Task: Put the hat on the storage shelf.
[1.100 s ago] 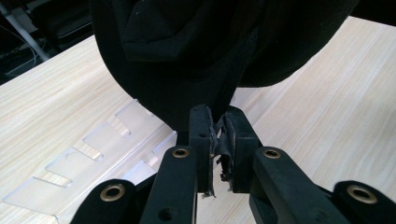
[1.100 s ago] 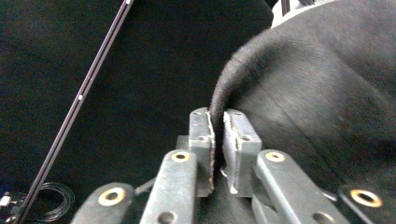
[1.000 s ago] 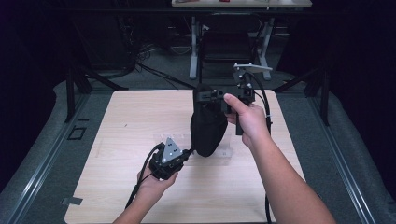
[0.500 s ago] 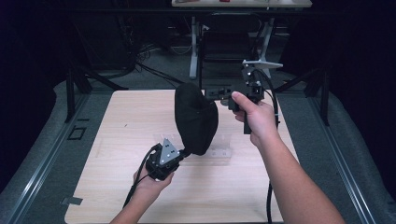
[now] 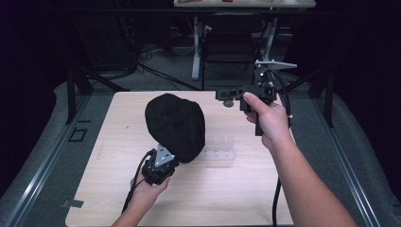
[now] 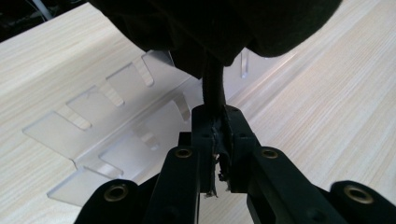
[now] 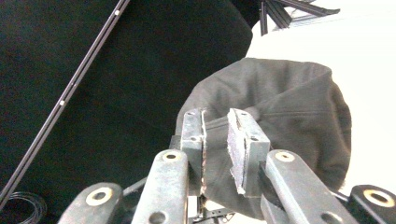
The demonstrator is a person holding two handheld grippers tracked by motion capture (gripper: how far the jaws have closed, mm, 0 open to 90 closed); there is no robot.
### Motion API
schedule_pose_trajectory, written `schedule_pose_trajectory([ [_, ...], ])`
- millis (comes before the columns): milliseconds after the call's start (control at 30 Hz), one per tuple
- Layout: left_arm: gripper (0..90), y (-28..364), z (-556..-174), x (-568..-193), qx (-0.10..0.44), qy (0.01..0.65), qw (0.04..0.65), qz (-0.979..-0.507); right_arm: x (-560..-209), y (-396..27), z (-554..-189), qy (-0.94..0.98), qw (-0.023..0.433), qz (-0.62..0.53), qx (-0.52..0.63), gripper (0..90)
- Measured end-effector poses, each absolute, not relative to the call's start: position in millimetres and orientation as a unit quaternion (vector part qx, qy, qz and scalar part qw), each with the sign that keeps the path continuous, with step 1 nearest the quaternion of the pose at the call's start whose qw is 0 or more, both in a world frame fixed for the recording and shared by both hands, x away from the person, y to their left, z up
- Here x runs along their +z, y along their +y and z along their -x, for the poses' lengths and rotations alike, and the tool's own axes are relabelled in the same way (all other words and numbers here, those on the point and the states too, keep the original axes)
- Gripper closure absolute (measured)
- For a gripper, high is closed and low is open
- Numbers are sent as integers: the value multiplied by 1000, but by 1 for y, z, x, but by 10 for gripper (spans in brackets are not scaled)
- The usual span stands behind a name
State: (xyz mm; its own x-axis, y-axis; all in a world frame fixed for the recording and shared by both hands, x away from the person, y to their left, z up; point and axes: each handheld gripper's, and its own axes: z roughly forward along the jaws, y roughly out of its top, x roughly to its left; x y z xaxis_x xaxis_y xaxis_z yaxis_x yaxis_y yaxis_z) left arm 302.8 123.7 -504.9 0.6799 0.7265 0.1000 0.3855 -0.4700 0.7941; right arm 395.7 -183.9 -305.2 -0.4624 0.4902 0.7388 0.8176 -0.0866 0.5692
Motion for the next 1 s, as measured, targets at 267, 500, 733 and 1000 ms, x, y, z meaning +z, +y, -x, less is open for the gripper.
schedule_pose_trajectory([
  [267, 837, 127, -300, -510, 213, 342, 396, -825, -305, -187, -395, -658, 148, 498, -545, 755],
  [500, 737, 138, -298, -513, 209, 352, 401, -819, -305, -192, -393, -661, 137, 502, -541, 747],
  [733, 551, 145, -295, -516, 205, 361, 403, -815, -304, -195, -390, -668, 117, 506, -533, 738],
  [1000, 479, 160, -290, -514, 212, 377, 411, -803, -301, -203, -381, -679, 80, 509, -522, 729],
])
